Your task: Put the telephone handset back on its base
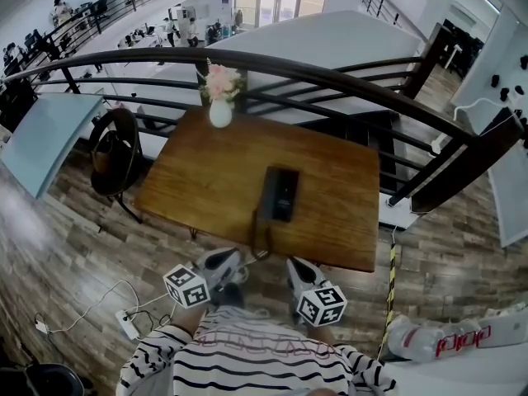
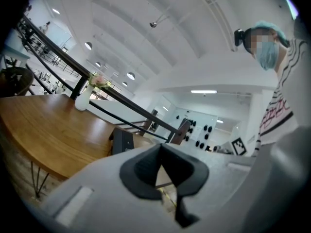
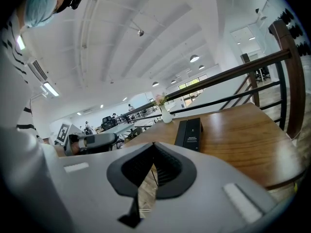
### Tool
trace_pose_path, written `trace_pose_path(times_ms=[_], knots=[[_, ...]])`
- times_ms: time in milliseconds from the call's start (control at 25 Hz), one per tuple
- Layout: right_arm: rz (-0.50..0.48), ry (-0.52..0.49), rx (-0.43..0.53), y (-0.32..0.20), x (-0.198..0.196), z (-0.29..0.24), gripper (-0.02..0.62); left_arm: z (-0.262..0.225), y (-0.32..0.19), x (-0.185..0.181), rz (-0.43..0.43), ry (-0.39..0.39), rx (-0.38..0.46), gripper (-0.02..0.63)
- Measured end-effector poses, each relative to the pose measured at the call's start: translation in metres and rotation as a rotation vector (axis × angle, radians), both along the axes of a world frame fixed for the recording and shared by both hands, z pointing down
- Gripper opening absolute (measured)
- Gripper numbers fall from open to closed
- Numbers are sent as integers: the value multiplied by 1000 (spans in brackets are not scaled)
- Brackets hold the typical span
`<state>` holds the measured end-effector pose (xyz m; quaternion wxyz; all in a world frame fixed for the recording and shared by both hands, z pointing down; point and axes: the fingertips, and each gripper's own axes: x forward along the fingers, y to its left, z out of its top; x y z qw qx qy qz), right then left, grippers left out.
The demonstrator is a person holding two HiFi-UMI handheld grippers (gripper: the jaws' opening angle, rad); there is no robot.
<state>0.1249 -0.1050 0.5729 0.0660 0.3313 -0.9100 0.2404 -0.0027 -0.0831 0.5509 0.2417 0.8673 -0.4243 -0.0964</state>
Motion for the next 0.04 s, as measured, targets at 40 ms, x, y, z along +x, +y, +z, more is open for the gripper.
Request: trace_pose_path(times_ms=[40], knots=[[1,0,0,-1,0,0,0,0,-1,0,1,0,1,2]])
